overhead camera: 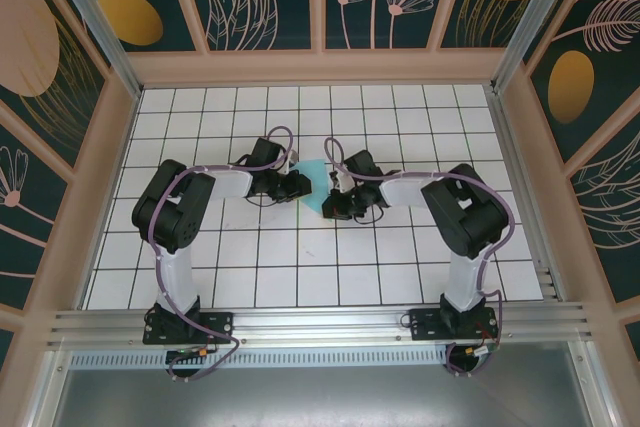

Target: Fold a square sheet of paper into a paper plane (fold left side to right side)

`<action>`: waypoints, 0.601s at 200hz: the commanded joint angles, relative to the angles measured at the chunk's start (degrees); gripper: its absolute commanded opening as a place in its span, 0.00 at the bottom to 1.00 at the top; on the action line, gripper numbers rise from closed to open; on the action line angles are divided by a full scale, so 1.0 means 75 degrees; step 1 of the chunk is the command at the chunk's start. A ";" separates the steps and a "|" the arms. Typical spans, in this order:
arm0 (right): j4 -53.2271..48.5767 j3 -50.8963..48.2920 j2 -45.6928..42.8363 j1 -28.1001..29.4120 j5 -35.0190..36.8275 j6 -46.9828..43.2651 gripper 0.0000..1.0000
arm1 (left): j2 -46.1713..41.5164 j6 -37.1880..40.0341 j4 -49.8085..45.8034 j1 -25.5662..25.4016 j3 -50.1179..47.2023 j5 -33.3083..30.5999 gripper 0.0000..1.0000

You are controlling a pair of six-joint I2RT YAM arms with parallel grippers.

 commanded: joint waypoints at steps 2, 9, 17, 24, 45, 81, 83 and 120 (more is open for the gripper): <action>-0.0910 -0.0166 -0.0255 -0.0056 0.0068 0.0014 0.07 | 0.0608 0.0304 -0.0626 -0.0038 -0.0329 -0.0765 0.22; -0.1000 -0.0093 -0.0347 -0.0057 0.0085 0.0013 0.07 | 0.0600 0.0314 -0.0626 -0.0044 -0.0315 -0.0761 0.22; -0.1090 0.0018 -0.0460 -0.0053 0.0111 0.0023 0.06 | 0.0591 0.0297 -0.0626 -0.0040 -0.0310 -0.0752 0.22; -0.1167 0.0129 -0.0549 -0.0048 0.0100 0.0053 0.07 | 0.0577 0.0296 -0.0630 -0.0040 -0.0293 -0.0746 0.22; -0.1191 0.0492 -0.0786 -0.0011 0.0074 0.0303 0.07 | 0.0541 0.0290 -0.0627 -0.0040 -0.0269 -0.0734 0.22; -0.0850 0.1033 -0.0487 0.0272 0.0295 0.1038 0.07 | 0.0507 0.0279 -0.0603 -0.0042 -0.0269 -0.0722 0.22; -0.0854 0.1063 -0.0441 0.0292 0.0337 0.1066 0.07 | 0.0518 0.0280 -0.0603 -0.0041 -0.0268 -0.0716 0.22; -0.0942 0.1606 0.0320 0.0459 0.0834 0.1624 0.04 | 0.0541 0.0285 -0.0568 -0.0040 -0.0270 -0.0681 0.22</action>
